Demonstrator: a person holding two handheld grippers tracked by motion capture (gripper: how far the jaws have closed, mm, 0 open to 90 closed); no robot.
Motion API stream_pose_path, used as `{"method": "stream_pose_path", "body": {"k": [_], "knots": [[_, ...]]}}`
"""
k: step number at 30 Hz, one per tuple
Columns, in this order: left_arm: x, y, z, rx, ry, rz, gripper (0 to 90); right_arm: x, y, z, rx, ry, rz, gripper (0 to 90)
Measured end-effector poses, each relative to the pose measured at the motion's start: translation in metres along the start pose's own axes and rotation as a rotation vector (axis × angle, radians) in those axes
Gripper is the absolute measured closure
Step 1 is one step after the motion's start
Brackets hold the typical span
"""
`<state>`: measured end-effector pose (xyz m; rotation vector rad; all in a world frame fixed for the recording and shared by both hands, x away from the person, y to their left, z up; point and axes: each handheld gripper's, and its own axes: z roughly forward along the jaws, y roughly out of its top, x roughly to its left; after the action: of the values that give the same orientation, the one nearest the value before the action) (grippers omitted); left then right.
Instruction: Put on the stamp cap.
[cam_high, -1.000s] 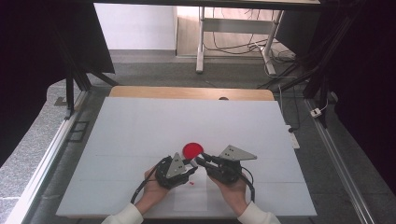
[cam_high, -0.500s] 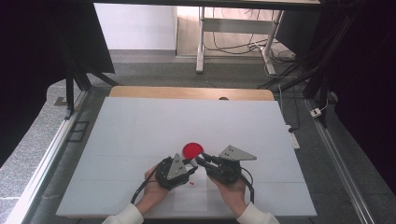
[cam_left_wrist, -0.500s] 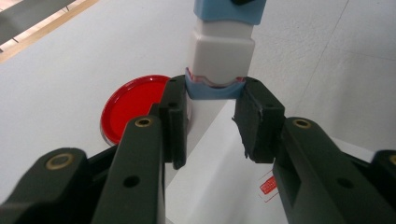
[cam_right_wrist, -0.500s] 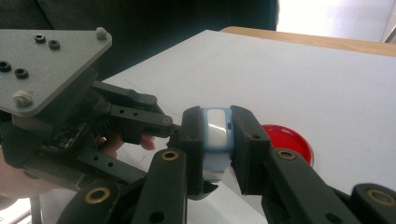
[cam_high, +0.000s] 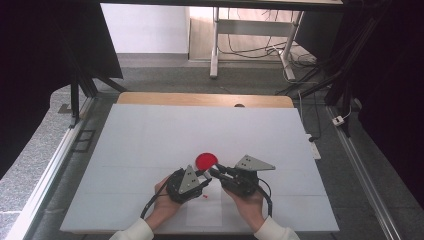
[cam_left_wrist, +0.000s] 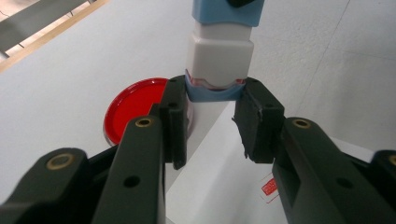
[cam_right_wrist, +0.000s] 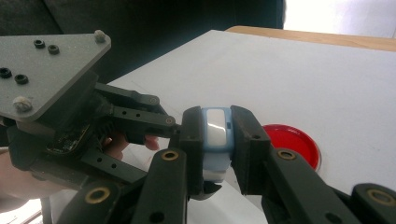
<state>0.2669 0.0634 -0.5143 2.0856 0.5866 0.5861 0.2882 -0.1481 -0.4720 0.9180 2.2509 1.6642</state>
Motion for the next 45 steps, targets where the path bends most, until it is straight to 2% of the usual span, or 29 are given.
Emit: {"method": "stream_pose_path", "body": {"k": [11, 45], "knots": [[-0.0013, 0.0002, -0.0011, 0.003, 0.01, 0.024, 65.0, -0.0005, 0.0002, 0.0004, 0.007, 0.009, 0.01, 75.1], [-0.0053, 0.0011, -0.0037, -0.014, 0.043, 0.051, 64.9, -0.0041, -0.002, 0.0039, 0.048, 0.038, 0.056, 75.5]]}}
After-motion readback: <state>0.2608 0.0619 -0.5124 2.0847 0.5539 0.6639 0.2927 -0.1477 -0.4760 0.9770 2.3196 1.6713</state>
